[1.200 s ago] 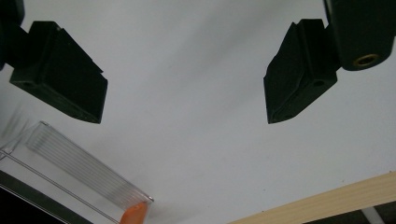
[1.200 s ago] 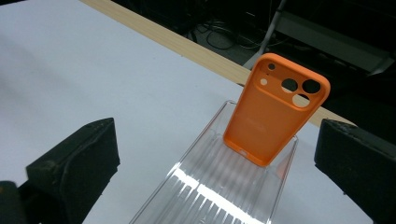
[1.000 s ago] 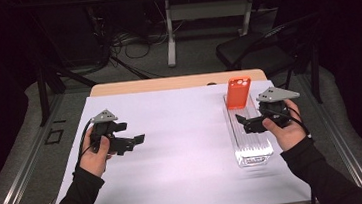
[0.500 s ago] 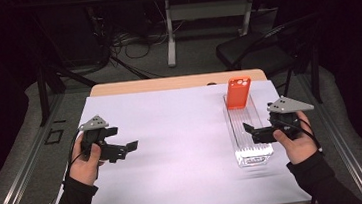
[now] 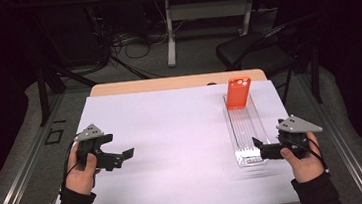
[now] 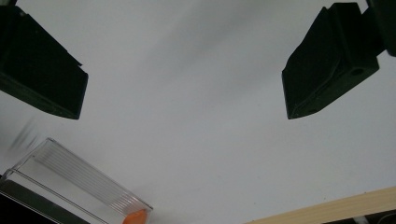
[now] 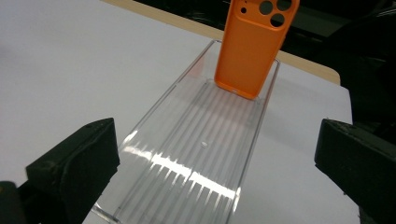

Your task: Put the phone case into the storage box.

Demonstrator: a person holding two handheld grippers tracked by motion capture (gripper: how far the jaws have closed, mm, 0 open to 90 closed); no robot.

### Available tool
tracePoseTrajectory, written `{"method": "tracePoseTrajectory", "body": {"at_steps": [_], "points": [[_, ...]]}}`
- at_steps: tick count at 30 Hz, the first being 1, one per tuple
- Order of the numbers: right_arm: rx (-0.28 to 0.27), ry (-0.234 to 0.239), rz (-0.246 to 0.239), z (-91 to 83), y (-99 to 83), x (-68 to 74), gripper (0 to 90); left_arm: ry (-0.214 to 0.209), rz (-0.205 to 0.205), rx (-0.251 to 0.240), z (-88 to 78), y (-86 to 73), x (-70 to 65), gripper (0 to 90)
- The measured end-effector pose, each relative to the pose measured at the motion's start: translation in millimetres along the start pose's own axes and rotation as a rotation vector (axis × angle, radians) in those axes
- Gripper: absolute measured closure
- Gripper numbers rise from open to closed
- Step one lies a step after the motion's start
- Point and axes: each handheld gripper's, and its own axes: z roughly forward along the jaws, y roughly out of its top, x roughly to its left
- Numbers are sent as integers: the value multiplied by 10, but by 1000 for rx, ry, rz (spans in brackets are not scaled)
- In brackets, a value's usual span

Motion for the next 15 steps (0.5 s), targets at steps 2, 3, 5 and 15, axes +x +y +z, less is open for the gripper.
{"method": "tracePoseTrajectory", "body": {"at_steps": [2, 3, 5, 15], "points": [[0, -18, 1, -32, -55, 1, 0, 0, -8, -6, -25, -36, 13, 4], [0, -20, 1, -47, -83, 4, 0, 3, -11, -7, -34, -56, 18, 4], [-1, -25, 5, -76, -135, 9, 0, 7, -14, -3, -49, -109, 31, 4], [-5, -11, 45, -217, -340, 24, 0, 32, -35, 10, -117, -327, 108, 4]]}}
